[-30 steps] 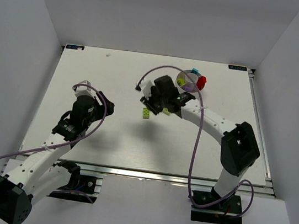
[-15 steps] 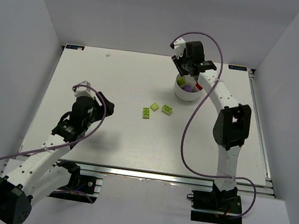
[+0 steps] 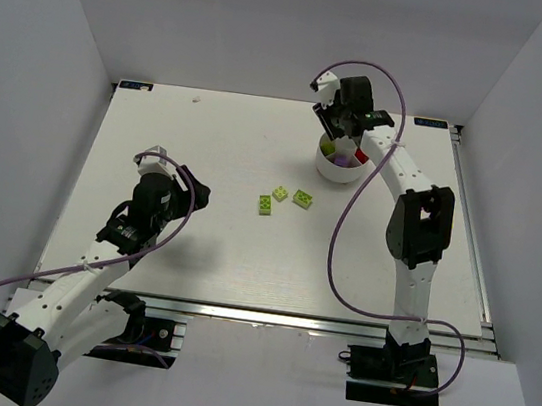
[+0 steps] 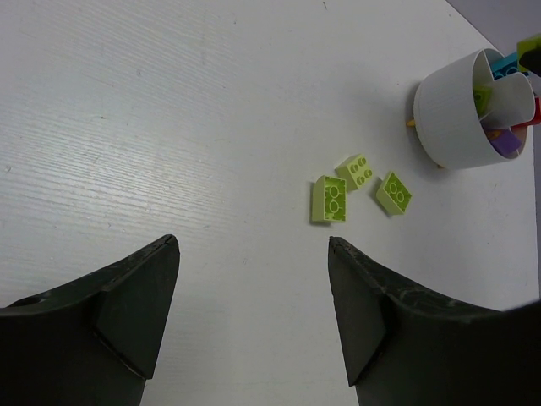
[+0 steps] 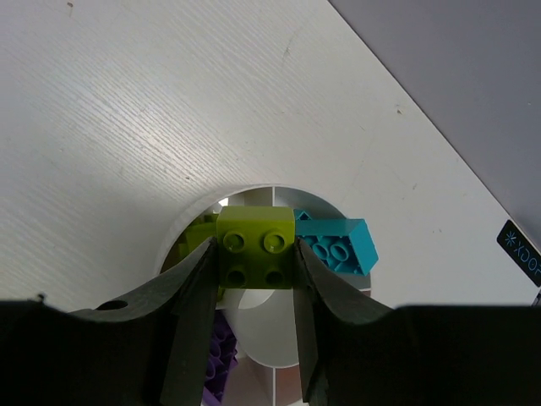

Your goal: Sort the legos into containers by color

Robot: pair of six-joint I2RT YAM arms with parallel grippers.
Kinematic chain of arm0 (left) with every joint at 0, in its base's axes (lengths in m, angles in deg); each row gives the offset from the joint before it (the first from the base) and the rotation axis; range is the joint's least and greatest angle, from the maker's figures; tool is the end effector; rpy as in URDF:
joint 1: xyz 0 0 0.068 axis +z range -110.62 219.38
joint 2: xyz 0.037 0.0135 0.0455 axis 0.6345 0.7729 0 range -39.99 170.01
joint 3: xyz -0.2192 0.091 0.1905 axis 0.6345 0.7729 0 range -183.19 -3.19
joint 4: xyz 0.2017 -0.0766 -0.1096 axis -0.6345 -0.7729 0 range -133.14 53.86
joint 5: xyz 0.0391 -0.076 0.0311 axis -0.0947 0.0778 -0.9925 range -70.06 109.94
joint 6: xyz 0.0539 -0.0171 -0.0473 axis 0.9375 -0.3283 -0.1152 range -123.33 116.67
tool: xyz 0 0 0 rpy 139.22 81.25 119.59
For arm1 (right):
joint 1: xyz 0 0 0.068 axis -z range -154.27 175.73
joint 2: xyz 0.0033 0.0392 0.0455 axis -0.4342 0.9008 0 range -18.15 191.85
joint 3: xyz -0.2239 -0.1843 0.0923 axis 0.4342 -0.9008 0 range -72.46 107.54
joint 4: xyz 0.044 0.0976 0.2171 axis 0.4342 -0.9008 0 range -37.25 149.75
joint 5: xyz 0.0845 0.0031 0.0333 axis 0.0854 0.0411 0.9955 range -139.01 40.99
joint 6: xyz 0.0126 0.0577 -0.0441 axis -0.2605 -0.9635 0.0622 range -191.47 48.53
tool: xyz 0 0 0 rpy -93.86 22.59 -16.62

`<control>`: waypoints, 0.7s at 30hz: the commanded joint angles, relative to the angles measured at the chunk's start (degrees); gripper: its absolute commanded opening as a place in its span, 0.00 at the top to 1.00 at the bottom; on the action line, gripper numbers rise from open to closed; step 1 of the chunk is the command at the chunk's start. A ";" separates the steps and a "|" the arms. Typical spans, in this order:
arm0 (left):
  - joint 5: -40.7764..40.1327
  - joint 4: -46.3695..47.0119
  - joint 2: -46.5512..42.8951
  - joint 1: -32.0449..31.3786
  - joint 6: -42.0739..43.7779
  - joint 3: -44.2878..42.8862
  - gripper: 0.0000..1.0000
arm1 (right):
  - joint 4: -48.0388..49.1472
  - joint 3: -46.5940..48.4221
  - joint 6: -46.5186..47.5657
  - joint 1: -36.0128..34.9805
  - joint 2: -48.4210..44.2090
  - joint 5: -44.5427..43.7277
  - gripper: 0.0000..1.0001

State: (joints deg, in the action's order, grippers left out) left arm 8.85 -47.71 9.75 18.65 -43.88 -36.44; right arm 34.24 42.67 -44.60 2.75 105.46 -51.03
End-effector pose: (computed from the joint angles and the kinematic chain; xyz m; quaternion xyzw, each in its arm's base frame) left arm 0.1716 -0.0523 0.2704 -0.1959 0.8321 -0.1897 0.4829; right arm 0.4860 0.2038 0.3110 -0.3645 0.8040 -0.0315 0.4686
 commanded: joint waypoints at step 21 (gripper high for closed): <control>1.07 1.47 0.71 0.16 -0.31 0.47 0.20 | 2.49 -0.17 2.13 0.92 2.16 1.49 0.85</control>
State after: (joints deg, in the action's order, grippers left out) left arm 9.07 -47.58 10.45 18.65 -43.91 -36.42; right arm 35.37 42.89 -42.63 3.21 110.10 -50.09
